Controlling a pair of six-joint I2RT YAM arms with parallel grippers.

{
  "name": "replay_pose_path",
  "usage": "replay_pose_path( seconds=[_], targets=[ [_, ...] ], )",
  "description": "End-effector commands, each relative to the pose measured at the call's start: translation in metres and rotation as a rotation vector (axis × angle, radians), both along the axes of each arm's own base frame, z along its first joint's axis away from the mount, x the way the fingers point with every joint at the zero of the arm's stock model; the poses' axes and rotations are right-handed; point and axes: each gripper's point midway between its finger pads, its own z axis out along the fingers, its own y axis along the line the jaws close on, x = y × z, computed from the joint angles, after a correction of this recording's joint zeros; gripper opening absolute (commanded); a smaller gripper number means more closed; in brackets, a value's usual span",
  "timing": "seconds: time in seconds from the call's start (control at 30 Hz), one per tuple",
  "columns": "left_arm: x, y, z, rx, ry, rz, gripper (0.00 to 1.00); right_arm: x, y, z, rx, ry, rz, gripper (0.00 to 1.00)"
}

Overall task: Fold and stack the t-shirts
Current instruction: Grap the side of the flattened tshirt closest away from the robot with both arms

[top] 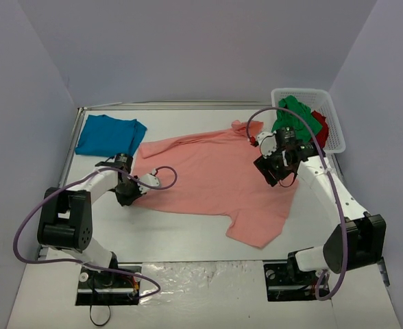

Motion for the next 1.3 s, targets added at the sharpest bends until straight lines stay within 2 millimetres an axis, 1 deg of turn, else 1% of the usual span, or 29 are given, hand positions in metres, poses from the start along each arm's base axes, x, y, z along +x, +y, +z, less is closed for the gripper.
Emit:
replay_pose_path(
  seconds=[0.0, 0.03, 0.07, 0.1, 0.2, 0.27, 0.3, 0.37, 0.4, 0.47, 0.5, 0.63, 0.67, 0.7, 0.73, 0.77, 0.8, 0.87, 0.9, 0.93, 0.97, 1.0, 1.03, 1.07, 1.1, 1.13, 1.2, 1.23, 1.27],
  targets=[
    [-0.011, 0.004, -0.005, 0.01, 0.069, 0.05, 0.02, -0.028, -0.013, -0.024, -0.11, 0.134, 0.063, 0.45],
    [-0.007, 0.003, -0.003, 0.006, 0.056, 0.071, 0.03, -0.029, -0.013, -0.036, -0.121, 0.175, 0.07, 0.3],
    [-0.005, 0.003, -0.001, 0.006, 0.044, 0.082, 0.02, -0.03, -0.013, -0.044, -0.126, 0.198, 0.072, 0.18],
    [-0.003, 0.004, 0.002, 0.005, 0.035, 0.095, 0.03, -0.03, -0.013, -0.055, -0.126, 0.218, 0.071, 0.0],
    [0.003, 0.002, 0.007, -0.007, 0.013, 0.124, 0.02, -0.026, -0.009, -0.087, -0.125, 0.293, 0.081, 0.0],
    [0.005, 0.001, 0.01, -0.011, 0.008, 0.145, 0.02, -0.022, -0.007, -0.099, -0.123, 0.314, 0.085, 0.0],
    [0.006, 0.002, 0.012, -0.008, 0.006, 0.155, 0.02, -0.021, -0.006, -0.112, -0.128, 0.343, 0.089, 0.0],
    [0.008, 0.002, 0.013, -0.005, 0.0, 0.162, 0.02, -0.014, -0.004, -0.12, -0.128, 0.359, 0.089, 0.0],
    [0.009, 0.002, 0.015, -0.006, -0.005, 0.163, 0.02, -0.013, -0.003, -0.13, -0.131, 0.391, 0.09, 0.0],
    [0.008, 0.003, 0.015, -0.002, -0.006, 0.161, 0.02, -0.004, -0.001, -0.135, -0.128, 0.389, 0.089, 0.0],
    [0.008, 0.003, 0.016, -0.001, -0.012, 0.162, 0.02, -0.004, -0.001, -0.143, -0.134, 0.413, 0.088, 0.0],
    [0.011, 0.008, 0.019, 0.01, -0.03, 0.183, 0.02, 0.007, 0.002, -0.15, -0.13, 0.418, 0.094, 0.0],
    [0.013, 0.011, 0.019, 0.024, -0.039, 0.191, 0.02, 0.013, 0.004, -0.149, -0.128, 0.408, 0.094, 0.0],
    [0.015, 0.013, 0.02, 0.03, -0.046, 0.199, 0.02, 0.014, 0.003, -0.155, -0.132, 0.424, 0.094, 0.0],
    [0.02, 0.013, 0.022, 0.029, -0.061, 0.206, 0.02, 0.017, 0.003, -0.157, -0.137, 0.423, 0.094, 0.0],
    [0.024, 0.02, 0.021, 0.049, -0.071, 0.23, 0.02, 0.027, 0.005, -0.156, -0.137, 0.408, 0.093, 0.0],
    [0.033, 0.022, 0.025, 0.049, -0.094, 0.253, 0.02, 0.029, 0.005, -0.162, -0.142, 0.424, 0.093, 0.0],
    [0.041, 0.026, 0.026, 0.044, -0.1, 0.282, 0.02, 0.039, 0.006, -0.166, -0.149, 0.418, 0.088, 0.0],
    [0.044, 0.03, 0.023, 0.056, -0.089, 0.307, 0.02, 0.052, 0.008, -0.167, -0.15, 0.406, 0.085, 0.0],
    [0.054, 0.031, 0.028, 0.055, -0.106, 0.318, 0.02, 0.057, 0.009, -0.168, -0.149, 0.403, 0.083, 0.0],
    [0.058, 0.037, 0.024, 0.075, -0.098, 0.34, 0.02, 0.06, 0.011, -0.173, -0.148, 0.417, 0.082, 0.0],
    [0.063, 0.039, 0.026, 0.077, -0.105, 0.356, 0.02, 0.075, 0.015, -0.166, -0.138, 0.383, 0.081, 0.0],
    [0.073, 0.04, 0.031, 0.071, -0.121, 0.36, 0.02, 0.08, 0.017, -0.165, -0.134, 0.382, 0.084, 0.0],
    [0.076, 0.042, 0.028, 0.072, -0.108, 0.37, 0.02, 0.082, 0.019, -0.167, -0.13, 0.392, 0.087, 0.0],
    [0.077, 0.041, 0.027, 0.066, -0.097, 0.374, 0.02, 0.096, 0.023, -0.158, -0.123, 0.356, 0.087, 0.0],
    [0.084, 0.04, 0.032, 0.059, -0.108, 0.372, 0.02, 0.102, 0.025, -0.156, -0.12, 0.346, 0.085, 0.0],
    [0.089, 0.039, 0.029, 0.055, -0.1, 0.378, 0.02, 0.111, 0.031, -0.151, -0.097, 0.335, 0.086, 0.0],
    [0.091, 0.04, 0.03, 0.057, -0.103, 0.382, 0.02, 0.121, 0.035, -0.142, -0.085, 0.314, 0.087, 0.0],
    [0.096, 0.039, 0.032, 0.055, -0.111, 0.385, 0.02, 0.125, 0.039, -0.138, -0.078, 0.306, 0.092, 0.0]
  ],
)
